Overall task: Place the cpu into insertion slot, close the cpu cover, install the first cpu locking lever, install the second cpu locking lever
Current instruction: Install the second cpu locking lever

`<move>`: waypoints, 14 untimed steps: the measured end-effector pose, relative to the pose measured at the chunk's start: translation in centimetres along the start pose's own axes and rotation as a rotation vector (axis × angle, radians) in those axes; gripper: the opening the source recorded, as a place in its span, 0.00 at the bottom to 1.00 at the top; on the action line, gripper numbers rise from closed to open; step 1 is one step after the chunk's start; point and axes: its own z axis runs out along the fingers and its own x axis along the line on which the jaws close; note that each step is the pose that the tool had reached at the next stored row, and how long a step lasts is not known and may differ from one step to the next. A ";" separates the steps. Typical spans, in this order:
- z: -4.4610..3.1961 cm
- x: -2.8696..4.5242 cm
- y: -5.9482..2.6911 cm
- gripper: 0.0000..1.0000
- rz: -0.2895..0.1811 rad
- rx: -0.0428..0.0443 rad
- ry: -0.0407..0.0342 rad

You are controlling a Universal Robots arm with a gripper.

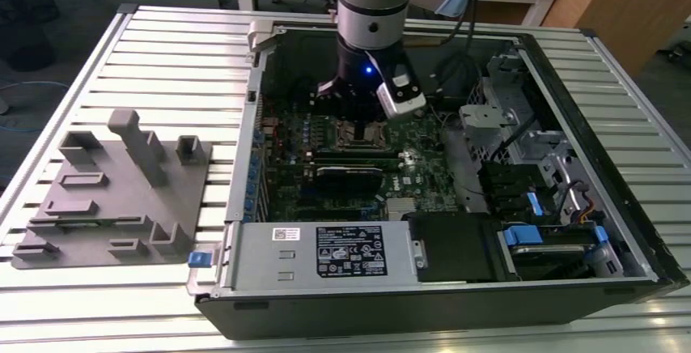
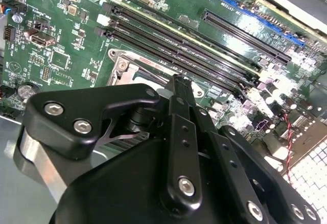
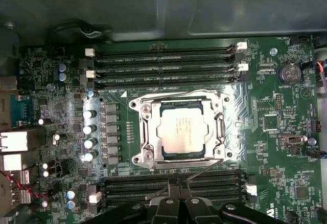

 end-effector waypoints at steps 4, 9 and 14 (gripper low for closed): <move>0.03 0.13 -0.14 0.10 0.000 0.0000 -0.0002; 0.08 0.42 -0.46 0.10 0.000 0.0000 -0.0006; 0.12 0.58 -0.64 0.10 -0.001 -0.0001 -0.0009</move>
